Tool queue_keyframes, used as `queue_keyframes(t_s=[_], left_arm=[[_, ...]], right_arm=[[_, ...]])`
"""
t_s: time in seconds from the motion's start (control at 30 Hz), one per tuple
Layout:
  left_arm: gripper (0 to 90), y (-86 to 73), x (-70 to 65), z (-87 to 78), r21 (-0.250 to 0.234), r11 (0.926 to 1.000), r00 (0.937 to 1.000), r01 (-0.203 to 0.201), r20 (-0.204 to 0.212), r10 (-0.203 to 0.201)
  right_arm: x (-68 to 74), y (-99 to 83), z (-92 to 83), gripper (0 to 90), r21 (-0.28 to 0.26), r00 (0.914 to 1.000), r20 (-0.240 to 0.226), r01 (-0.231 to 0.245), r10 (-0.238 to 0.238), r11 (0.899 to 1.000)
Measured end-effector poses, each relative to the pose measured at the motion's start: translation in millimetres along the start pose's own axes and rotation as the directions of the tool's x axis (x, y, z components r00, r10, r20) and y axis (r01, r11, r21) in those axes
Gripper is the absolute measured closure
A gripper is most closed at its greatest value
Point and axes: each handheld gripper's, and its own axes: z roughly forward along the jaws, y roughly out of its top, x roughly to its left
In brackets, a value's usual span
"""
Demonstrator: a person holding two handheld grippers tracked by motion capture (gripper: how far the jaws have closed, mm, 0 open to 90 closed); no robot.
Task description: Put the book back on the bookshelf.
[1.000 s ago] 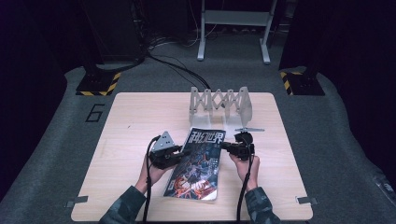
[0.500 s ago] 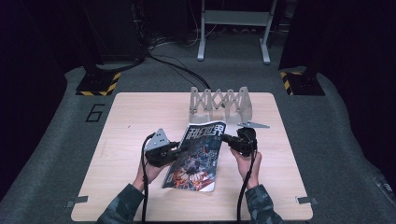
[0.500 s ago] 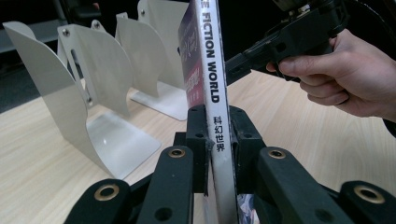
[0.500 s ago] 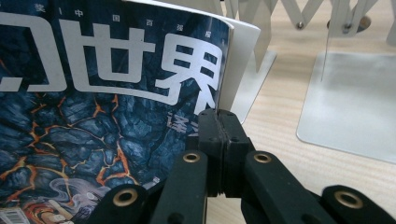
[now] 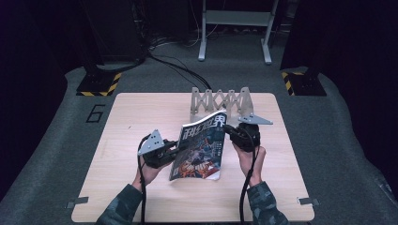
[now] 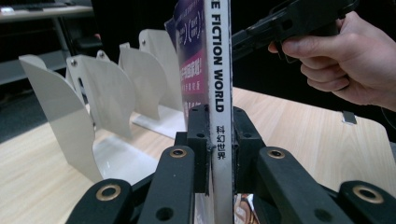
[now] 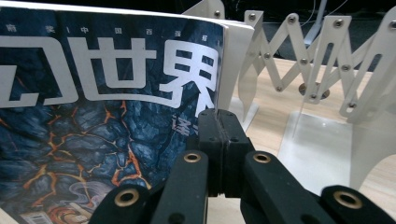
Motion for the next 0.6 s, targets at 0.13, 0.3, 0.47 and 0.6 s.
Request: queue_keyframes(t_s=[0.13, 0.3, 0.47, 0.6], left_arm=[[81.2, -1.1, 0.5, -3.5, 0.036, 0.9993, 0.9999, -0.012, 0.004, 0.012], [80.9, 2.5, 1.2, -9.5, 0.078, 0.9967, 0.9998, -0.019, 0.005, 0.019], [80.8, 3.0, 5.2, -15.5, 0.097, 0.9953, 0.9999, 0.010, 0.010, -0.011], [80.3, 4.9, 8.2, -19.3, 0.107, 0.9940, 0.9995, 0.021, 0.021, -0.023]], right_arm=[[2.4, -2.5, 2.0, 89.9, 0.009, 1.0000, -0.003, 0.009, -0.009, 1.000], [6.6, -2.1, 0.9, 89.9, 0.001, 0.9998, -0.008, 0.019, -0.019, 1.000], [12.6, -1.2, -3.5, 89.9, -0.019, 0.9987, -0.018, 0.047, -0.047, 0.999], [18.0, -0.1, -6.9, 89.8, -0.033, 0.9979, -0.022, 0.061, -0.061, 0.998]])
